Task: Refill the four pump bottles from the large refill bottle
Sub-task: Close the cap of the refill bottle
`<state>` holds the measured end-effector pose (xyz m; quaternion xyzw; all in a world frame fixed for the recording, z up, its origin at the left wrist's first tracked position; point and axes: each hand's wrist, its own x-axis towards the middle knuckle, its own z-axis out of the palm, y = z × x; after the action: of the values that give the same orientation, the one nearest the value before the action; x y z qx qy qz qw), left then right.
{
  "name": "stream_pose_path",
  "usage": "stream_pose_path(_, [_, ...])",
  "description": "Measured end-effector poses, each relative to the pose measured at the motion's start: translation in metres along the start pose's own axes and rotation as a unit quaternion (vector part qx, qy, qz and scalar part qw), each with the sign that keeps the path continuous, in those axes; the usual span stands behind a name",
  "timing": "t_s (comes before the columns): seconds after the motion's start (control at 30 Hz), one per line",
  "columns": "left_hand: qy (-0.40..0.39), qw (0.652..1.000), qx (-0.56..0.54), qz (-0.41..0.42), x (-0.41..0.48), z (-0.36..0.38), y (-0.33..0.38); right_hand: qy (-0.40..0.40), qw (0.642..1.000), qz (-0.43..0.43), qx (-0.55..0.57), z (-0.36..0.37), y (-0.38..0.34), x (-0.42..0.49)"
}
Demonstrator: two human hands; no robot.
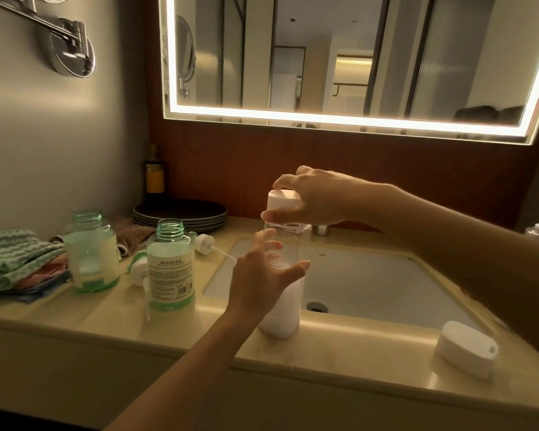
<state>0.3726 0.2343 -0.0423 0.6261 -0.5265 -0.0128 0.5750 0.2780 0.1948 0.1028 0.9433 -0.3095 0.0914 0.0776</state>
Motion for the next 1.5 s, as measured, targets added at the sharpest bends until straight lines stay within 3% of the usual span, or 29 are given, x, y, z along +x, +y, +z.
stream_pose_path(0.17, [0.003, 1.0, 0.002, 0.001, 0.0, 0.001, -0.001, -0.084, 0.99, -0.017, 0.116, -0.012, 0.003, -0.002])
stream_pose_path(0.4, [0.003, 1.0, 0.006, 0.001, 0.0, 0.001, -0.001, 0.03, 0.999, 0.01, -0.003, 0.004, 0.0, -0.002])
stream_pose_path(0.57, [0.003, 1.0, 0.006, -0.001, 0.001, 0.002, -0.002, -0.055, 0.99, -0.026, 0.131, -0.005, 0.01, -0.002])
stream_pose_path(0.67, [0.003, 1.0, 0.004, -0.003, 0.001, 0.002, -0.002, -0.011, 0.989, -0.068, 0.13, -0.003, 0.014, -0.003])
stream_pose_path(0.83, [0.005, 1.0, 0.001, -0.002, 0.0, 0.001, -0.002, 0.103, 0.993, -0.026, -0.052, 0.009, 0.007, 0.0])
stream_pose_path(0.93, [0.004, 1.0, 0.0, 0.0, 0.0, 0.001, -0.001, 0.128, 0.99, -0.02, -0.048, 0.002, 0.009, 0.001])
stream_pose_path(1.1, [0.006, 1.0, 0.005, 0.002, 0.0, 0.001, -0.002, -0.04, 0.984, -0.072, 0.16, -0.009, 0.018, -0.001])
stream_pose_path(1.17, [0.003, 1.0, 0.005, 0.001, 0.0, 0.001, -0.002, -0.059, 0.973, -0.084, 0.207, -0.007, 0.022, 0.0])
stream_pose_path(1.23, [0.0, 1.0, 0.004, 0.001, 0.0, 0.001, -0.002, -0.032, 0.972, -0.08, 0.22, -0.003, 0.024, 0.002])
stream_pose_path(1.5, [-0.003, 1.0, -0.008, 0.003, 0.001, 0.001, -0.003, 0.074, 0.989, -0.077, 0.1, 0.006, 0.014, 0.009])
